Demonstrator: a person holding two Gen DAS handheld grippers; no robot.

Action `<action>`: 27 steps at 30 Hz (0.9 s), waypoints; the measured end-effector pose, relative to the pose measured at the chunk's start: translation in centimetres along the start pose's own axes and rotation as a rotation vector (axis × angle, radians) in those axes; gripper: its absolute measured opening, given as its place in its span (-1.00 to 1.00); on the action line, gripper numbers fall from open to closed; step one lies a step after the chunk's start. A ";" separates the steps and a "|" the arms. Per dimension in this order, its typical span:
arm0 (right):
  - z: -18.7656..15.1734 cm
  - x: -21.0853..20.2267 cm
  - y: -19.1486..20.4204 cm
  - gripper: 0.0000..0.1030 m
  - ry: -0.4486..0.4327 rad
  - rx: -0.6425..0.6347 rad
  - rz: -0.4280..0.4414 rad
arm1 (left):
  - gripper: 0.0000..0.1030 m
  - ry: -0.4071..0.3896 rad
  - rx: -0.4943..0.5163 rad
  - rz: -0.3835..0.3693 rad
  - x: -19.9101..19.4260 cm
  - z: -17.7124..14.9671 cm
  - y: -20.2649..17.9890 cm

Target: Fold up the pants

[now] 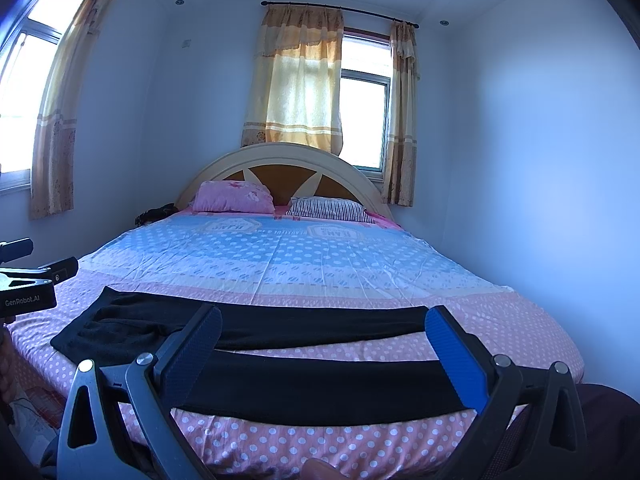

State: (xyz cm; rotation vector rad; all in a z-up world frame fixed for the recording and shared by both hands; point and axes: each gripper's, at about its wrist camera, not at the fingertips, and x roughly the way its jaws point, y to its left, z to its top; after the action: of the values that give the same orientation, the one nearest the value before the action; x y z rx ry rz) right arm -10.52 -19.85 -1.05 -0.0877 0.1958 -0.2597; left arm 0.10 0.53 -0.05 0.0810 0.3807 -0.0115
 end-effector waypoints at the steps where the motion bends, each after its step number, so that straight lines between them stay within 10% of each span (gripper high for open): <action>1: 0.0 0.0 0.0 0.98 0.001 0.000 0.000 | 1.00 0.000 -0.001 -0.001 0.0 0.0 0.1; 27: -0.3 0.1 0.7 0.98 0.012 -0.014 0.005 | 1.00 0.004 -0.004 -0.002 0.2 -0.1 0.4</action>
State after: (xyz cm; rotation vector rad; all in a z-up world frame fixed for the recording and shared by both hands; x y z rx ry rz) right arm -10.34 -19.22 -1.47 -0.0995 0.2097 -0.2541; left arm 0.30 0.96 -0.21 0.0768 0.3846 -0.0121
